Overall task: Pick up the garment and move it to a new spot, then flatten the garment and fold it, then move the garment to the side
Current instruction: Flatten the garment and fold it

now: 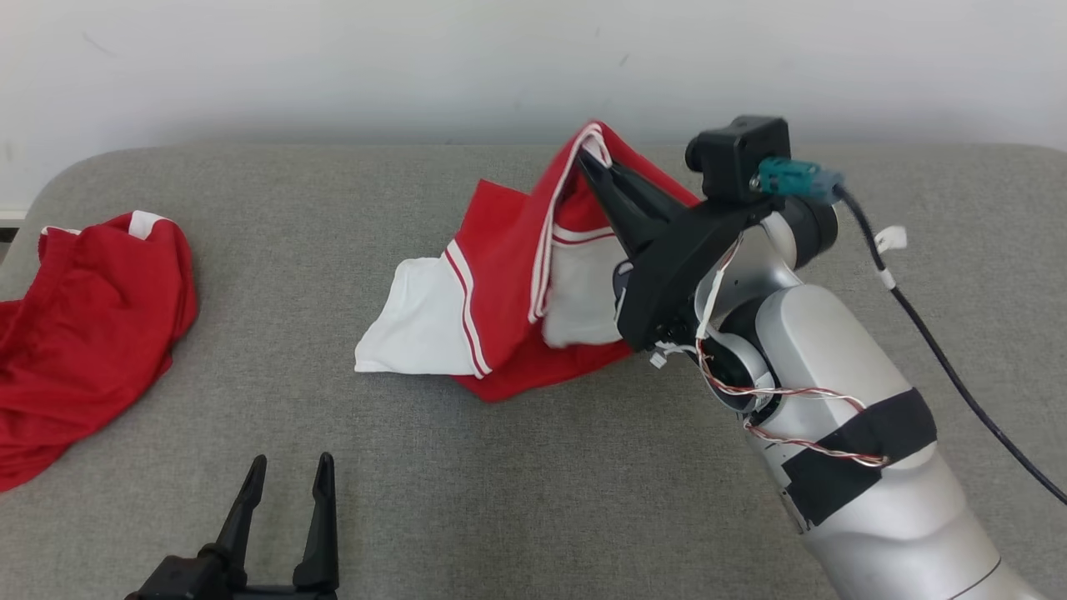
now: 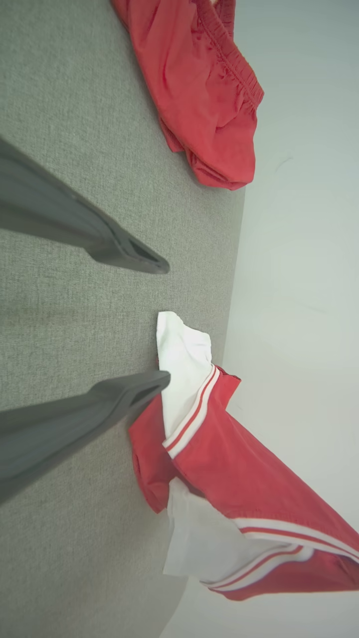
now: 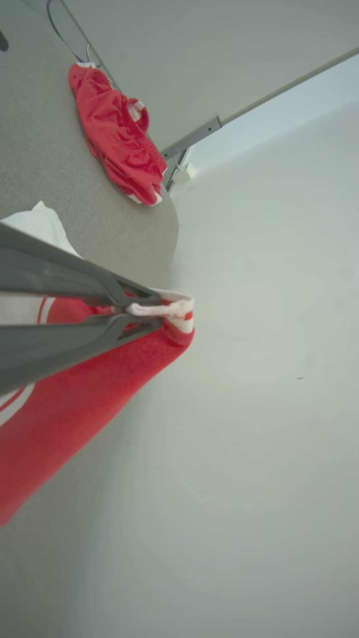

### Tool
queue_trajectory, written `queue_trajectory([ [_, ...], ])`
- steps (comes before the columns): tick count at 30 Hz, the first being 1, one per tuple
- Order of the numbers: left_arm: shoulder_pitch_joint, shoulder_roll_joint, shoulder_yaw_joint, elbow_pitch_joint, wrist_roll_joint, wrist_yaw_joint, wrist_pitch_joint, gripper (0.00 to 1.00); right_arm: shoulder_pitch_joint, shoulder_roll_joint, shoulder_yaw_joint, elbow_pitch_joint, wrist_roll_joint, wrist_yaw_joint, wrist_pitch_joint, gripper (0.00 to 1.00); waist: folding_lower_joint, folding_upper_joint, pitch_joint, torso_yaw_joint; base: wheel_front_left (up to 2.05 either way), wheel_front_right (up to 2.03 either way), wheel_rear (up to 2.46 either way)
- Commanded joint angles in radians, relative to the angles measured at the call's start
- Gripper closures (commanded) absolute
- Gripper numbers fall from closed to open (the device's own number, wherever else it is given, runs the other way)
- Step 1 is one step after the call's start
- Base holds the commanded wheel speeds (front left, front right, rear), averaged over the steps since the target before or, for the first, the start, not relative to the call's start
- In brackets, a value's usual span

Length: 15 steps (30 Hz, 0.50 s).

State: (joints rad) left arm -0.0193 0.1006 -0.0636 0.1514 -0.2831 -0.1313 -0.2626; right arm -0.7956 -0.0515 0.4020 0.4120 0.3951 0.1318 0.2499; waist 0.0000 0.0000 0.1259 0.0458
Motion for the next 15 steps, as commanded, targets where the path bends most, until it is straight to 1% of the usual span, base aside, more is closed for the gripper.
queue_trajectory([
  [1, 0.011, 0.0, 0.002, -0.003, 0.005, 0.001, -0.003, 0.0, 0.005, 0.0, 0.003, -0.039, 0.026, -0.002, 0.014, 1.0, 0.0, 0.0, 0.001, -0.002, 0.0, 0.0, 0.0],
  [5, 0.004, 0.002, 0.002, -0.005, 0.006, 0.001, -0.003, 0.0, -0.046, 0.001, 0.025, -0.155, 0.15, -0.002, 0.063, 1.0, 0.0, 0.0, 0.002, -0.003, 0.0, 0.0, 0.0],
  [8, -0.003, 0.001, 0.001, -0.006, 0.005, 0.001, -0.003, 0.0, -0.112, 0.001, 0.058, -0.184, 0.206, -0.002, 0.063, 1.0, 0.0, 0.0, 0.001, -0.002, 0.0, 0.0, 0.0],
  [11, -0.007, -0.001, -0.005, -0.007, 0.005, 0.001, -0.003, 0.0, -0.188, 0.001, 0.079, -0.182, 0.307, -0.002, 0.023, 1.0, 0.0, 0.0, -0.001, 0.006, 0.0, 0.0, 0.0],
  [14, 0.0, -0.004, -0.012, -0.005, 0.004, 0.001, -0.003, 0.0, -0.282, 0.001, 0.096, -0.16, 0.391, -0.002, -0.048, 1.0, 0.0, 0.0, -0.005, 0.017, 0.0, 0.0, 0.0],
  [15, 0.002, -0.006, -0.013, -0.004, 0.003, 0.001, -0.003, 0.0, -0.31, 0.001, 0.1, -0.149, 0.401, -0.002, -0.073, 1.0, 0.0, 0.0, -0.006, 0.021, 0.0, 0.0, 0.0],
])
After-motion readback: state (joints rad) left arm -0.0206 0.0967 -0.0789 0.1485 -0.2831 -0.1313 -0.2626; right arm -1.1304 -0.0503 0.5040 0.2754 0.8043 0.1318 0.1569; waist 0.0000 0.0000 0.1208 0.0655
